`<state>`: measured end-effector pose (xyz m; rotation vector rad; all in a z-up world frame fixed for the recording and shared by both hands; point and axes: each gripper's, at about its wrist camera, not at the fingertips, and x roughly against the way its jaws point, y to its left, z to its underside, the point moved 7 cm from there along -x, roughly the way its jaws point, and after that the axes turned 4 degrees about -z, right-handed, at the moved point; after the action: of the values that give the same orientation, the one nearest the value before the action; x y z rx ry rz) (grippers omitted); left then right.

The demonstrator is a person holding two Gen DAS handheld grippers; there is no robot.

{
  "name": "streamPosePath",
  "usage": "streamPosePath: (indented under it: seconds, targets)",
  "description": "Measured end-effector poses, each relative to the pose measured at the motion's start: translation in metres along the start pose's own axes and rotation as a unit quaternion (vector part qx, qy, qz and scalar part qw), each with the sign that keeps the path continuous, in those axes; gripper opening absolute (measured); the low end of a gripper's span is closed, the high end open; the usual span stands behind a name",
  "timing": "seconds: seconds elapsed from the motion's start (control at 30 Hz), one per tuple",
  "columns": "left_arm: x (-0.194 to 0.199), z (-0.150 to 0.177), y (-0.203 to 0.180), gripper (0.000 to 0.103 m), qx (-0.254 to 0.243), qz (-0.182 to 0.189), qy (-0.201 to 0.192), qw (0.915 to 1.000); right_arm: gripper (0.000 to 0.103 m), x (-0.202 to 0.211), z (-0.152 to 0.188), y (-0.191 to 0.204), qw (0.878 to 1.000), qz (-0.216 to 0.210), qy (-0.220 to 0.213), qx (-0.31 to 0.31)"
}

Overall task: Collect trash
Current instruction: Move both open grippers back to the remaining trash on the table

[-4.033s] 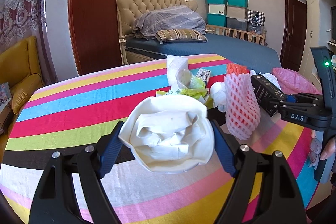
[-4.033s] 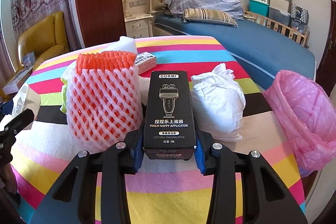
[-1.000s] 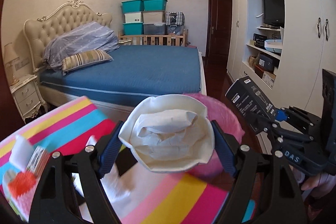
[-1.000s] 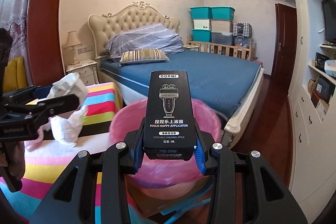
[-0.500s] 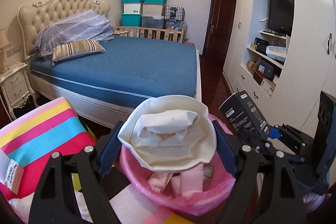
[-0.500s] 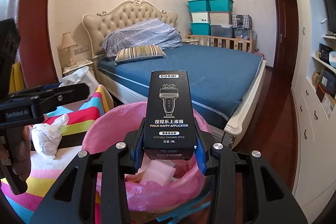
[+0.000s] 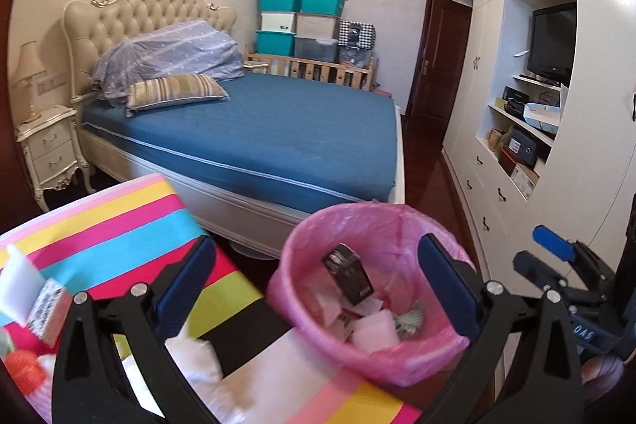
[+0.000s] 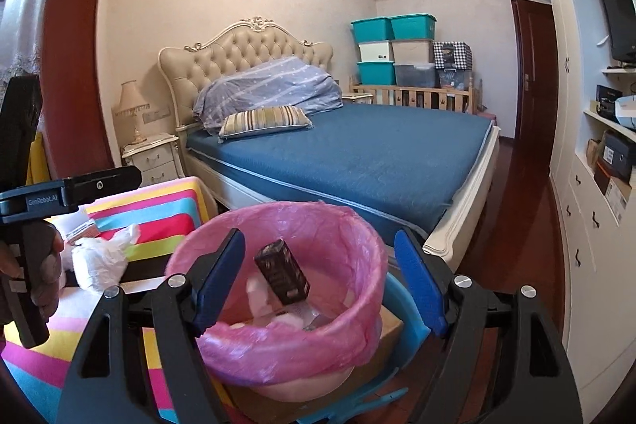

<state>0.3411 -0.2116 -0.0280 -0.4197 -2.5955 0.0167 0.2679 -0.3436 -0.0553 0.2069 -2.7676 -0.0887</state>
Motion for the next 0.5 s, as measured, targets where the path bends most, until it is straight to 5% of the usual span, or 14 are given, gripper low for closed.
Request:
streamPosePath:
  seconds: [0.5]
  targets:
    - [0.105,0.047,0.035,0.098,-0.071,-0.078,-0.038,0.9937,0.074,0.029,0.027,0.089,0.999,-0.041,0.015,-0.012]
